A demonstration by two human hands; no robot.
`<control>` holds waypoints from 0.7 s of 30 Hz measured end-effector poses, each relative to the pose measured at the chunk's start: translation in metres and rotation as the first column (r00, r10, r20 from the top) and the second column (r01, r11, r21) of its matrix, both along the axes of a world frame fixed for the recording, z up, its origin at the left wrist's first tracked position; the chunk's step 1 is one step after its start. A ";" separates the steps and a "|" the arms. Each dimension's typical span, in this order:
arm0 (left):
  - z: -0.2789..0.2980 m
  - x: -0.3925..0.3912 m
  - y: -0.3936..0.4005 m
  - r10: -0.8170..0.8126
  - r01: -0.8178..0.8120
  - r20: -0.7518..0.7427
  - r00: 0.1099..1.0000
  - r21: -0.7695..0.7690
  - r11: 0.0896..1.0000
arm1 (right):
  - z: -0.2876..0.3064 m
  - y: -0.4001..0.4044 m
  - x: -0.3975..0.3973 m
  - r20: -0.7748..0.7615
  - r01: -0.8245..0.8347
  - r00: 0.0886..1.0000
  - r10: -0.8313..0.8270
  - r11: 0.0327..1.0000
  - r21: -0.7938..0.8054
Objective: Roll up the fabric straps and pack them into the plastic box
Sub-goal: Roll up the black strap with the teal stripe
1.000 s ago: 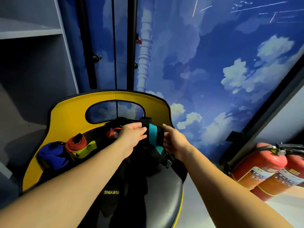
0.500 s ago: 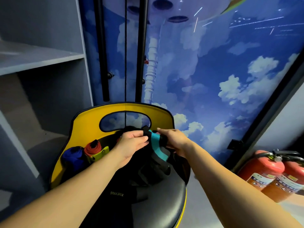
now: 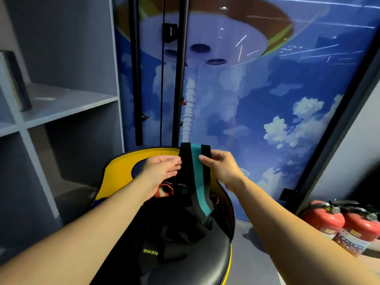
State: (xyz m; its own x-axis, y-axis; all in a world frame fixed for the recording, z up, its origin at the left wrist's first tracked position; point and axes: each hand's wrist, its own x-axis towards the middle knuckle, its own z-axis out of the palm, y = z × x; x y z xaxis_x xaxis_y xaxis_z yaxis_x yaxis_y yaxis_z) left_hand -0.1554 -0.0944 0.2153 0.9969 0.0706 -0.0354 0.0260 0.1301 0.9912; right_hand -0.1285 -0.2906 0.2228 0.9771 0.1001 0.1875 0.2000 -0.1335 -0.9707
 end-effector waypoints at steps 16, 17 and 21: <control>-0.016 -0.068 0.036 0.078 -0.054 -0.100 0.992 0.221 0.974 | 0.106 0.022 -0.052 -0.225 -0.124 0.953 0.202 0.940 0.319; -0.013 -0.071 0.037 0.069 -0.049 -0.078 0.995 0.228 0.973 | 0.107 0.021 -0.056 -0.232 -0.146 0.944 0.233 0.929 0.341; 0.003 -0.084 0.044 0.026 -0.034 0.031 0.999 0.277 0.960 | 0.111 0.020 -0.068 -0.234 -0.223 0.915 0.329 0.895 0.386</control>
